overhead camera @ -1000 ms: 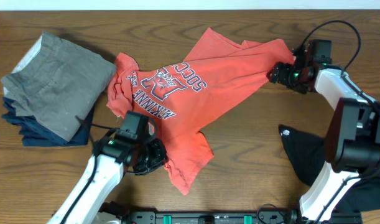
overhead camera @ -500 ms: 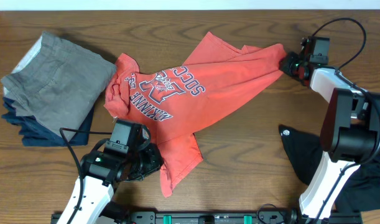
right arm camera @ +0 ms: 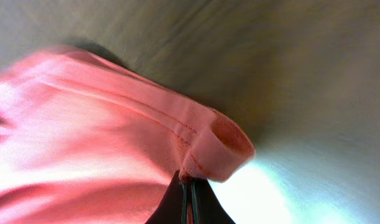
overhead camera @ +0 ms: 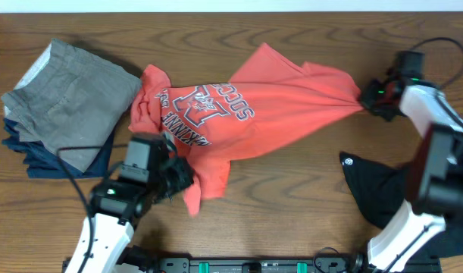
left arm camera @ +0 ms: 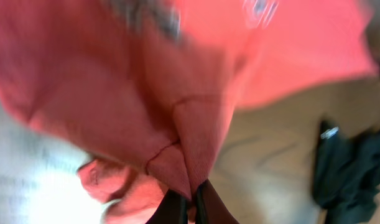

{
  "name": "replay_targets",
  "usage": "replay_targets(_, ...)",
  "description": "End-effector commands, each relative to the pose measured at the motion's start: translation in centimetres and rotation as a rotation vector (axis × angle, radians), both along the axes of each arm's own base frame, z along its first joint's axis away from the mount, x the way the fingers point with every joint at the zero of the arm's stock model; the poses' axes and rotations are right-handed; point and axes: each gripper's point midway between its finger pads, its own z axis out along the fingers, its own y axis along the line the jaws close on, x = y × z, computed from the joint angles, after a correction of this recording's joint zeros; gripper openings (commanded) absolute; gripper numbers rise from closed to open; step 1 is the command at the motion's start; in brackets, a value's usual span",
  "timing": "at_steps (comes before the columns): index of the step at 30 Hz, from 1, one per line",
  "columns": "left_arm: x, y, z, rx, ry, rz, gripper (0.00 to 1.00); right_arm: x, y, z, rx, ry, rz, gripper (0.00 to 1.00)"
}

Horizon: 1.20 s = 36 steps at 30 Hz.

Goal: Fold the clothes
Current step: 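Lift the shirt with both grippers and stretch it apart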

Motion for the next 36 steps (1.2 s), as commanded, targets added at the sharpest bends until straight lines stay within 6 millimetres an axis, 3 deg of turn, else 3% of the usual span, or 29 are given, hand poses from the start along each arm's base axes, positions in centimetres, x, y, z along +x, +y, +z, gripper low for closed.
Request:
replay_targets(1,3.1,0.8,5.5,0.028,-0.176,-0.004,0.06,-0.7,-2.1,10.6,-0.102,-0.212,0.007,0.01)
replay_targets(8,5.4,0.8,13.8,0.056,-0.328,-0.051,0.06,-7.1,-1.4,23.6,-0.227,-0.453,0.008,0.01)
replay_targets(15,5.2,1.5,23.7,0.11,-0.501,-0.071,0.06,-12.4,-0.4,33.0,-0.344,-0.713,-0.032,0.01)
replay_targets(19,4.3,2.7,28.7,0.143,-0.623,-0.026,0.06,-13.9,0.0,36.4,-0.388,-0.787,-0.027,0.01)
replay_targets(22,4.0,2.8,30.5,0.144,-0.674,-0.023,0.06,-14.4,0.2,37.4,-0.392,-0.783,-0.022,0.01)
replay_targets(26,5.2,3.5,29.8,0.201,-0.656,-0.004,0.06,-13.7,-0.1,36.5,-0.369,-0.712,-0.017,0.01)
replay_targets(31,8.9,2.7,26.2,0.266,-0.559,-0.074,0.06,-11.1,-0.8,32.5,-0.324,-0.555,0.013,0.01)
replay_targets(36,14.8,1.7,20.4,0.306,-0.428,-0.123,0.06,-6.1,-1.6,27.5,-0.291,-0.439,0.081,0.01)
